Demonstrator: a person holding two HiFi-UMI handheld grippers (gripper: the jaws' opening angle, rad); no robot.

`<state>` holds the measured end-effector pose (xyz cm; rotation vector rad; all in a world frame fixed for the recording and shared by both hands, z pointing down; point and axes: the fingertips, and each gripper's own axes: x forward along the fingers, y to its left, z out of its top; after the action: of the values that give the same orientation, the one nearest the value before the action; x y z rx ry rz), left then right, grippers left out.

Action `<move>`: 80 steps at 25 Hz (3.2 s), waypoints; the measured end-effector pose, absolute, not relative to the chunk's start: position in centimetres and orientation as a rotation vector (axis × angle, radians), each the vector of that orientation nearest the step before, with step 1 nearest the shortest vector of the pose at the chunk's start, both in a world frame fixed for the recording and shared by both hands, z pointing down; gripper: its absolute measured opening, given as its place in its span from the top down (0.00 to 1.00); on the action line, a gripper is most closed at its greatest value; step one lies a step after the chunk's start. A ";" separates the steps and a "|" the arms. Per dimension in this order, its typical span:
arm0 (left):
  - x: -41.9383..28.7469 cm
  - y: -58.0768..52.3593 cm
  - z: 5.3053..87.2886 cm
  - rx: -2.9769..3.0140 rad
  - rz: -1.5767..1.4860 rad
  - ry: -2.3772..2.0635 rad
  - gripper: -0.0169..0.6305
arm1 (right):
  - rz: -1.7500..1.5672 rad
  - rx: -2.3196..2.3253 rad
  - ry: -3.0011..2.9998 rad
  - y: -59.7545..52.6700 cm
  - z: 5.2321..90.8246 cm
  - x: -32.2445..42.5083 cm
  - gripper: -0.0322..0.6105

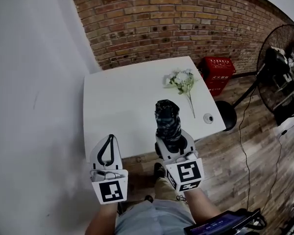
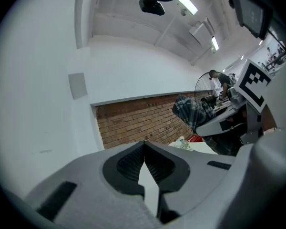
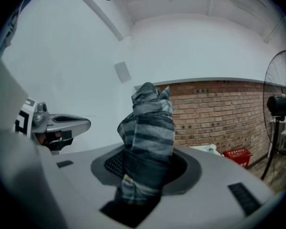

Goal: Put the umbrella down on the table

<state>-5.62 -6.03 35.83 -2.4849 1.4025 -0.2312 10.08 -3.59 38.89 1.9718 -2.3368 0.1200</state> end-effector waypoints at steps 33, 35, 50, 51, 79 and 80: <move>-4.7 -25.0 31.0 -2.300 -0.212 1.659 0.96 | 0.022 1.652 -2.535 -26.1 34.3 9.8 0.68; -5.1 -25.9 31.7 -2.312 -0.223 1.664 0.96 | 0.045 1.642 -2.519 -26.7 35.2 9.5 0.68; -6.8 -29.0 37.8 -2.386 -0.344 1.676 0.96 | 0.221 1.557 -2.413 -29.5 43.4 7.6 0.68; -7.1 -29.1 38.1 -2.389 -0.350 1.681 0.96 | 0.231 1.551 -2.405 -29.5 44.0 7.5 0.68; -10.2 -31.2 45.6 -2.469 -0.508 1.731 0.96 | 0.432 1.444 -2.249 -29.9 56.2 5.6 0.67; -10.3 -31.2 45.7 -2.472 -0.509 1.736 0.96 | 0.436 1.442 -2.244 -29.9 56.5 5.7 0.67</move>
<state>-10.26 -31.24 45.72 -2.4719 1.7355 -0.5094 5.65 -29.90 56.48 1.4421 -2.2443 0.4358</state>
